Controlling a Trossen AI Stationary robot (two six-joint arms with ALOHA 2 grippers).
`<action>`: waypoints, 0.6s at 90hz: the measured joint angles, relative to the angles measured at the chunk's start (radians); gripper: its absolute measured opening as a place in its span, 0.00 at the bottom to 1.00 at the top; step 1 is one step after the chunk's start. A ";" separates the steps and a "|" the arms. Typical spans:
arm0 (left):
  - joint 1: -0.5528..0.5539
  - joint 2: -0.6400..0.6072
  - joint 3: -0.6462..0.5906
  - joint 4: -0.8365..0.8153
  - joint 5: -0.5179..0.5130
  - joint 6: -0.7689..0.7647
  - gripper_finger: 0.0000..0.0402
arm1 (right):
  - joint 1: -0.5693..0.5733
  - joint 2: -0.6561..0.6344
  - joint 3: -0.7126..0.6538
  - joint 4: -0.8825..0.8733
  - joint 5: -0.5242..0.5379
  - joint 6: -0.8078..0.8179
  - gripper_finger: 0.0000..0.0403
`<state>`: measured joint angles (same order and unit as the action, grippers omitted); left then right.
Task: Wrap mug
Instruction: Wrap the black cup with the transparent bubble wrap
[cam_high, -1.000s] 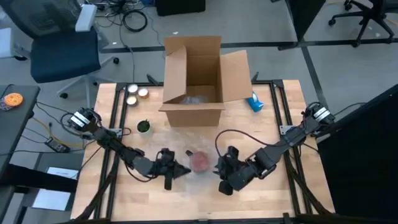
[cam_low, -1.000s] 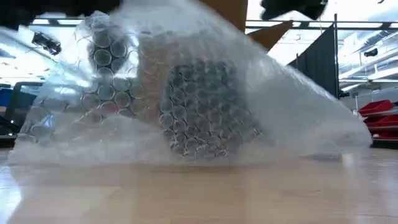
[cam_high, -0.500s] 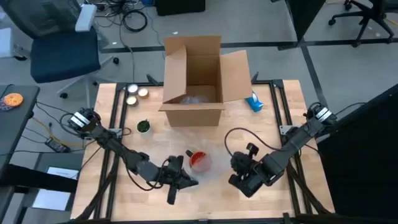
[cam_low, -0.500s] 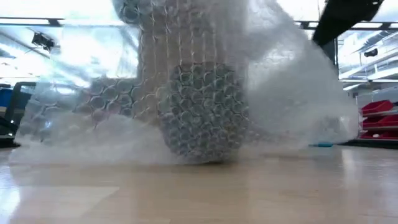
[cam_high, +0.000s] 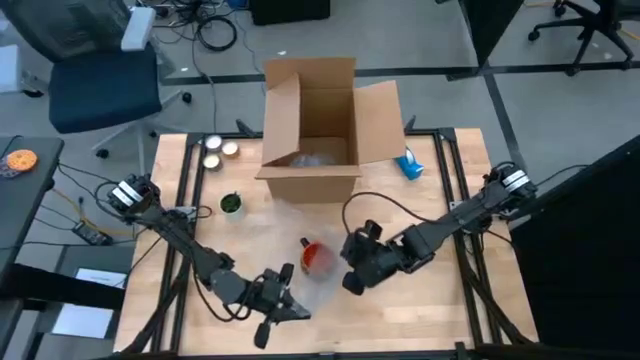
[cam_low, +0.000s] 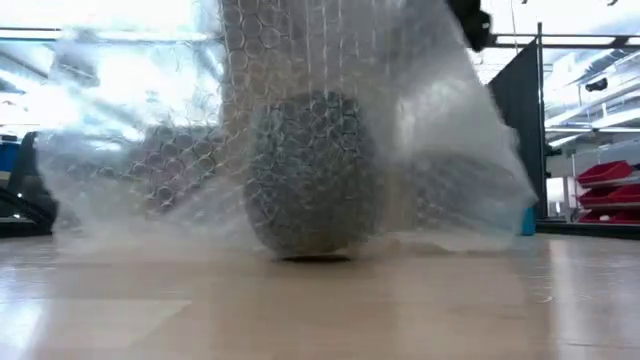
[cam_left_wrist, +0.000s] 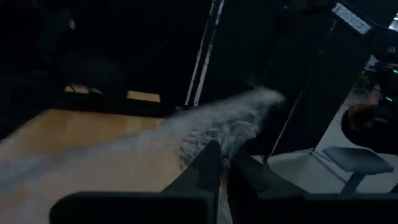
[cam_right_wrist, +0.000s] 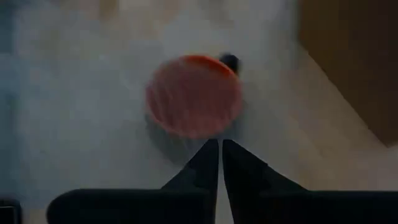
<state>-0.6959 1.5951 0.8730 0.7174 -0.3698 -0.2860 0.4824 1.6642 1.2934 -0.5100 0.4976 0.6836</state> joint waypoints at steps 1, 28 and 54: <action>0.000 0.000 0.000 0.000 -0.001 0.002 0.00 | -0.003 0.005 0.000 0.010 -0.009 -0.006 0.00; -0.001 0.000 0.000 0.005 0.002 0.026 0.00 | -0.044 0.130 0.000 0.162 -0.134 -0.121 0.00; 0.000 0.000 0.000 0.004 0.004 0.025 0.00 | -0.069 0.134 0.000 0.318 -0.158 -0.208 0.00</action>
<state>-0.6960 1.5951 0.8732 0.7210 -0.3655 -0.2614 0.4130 1.7985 1.2930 -0.1917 0.3393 0.4751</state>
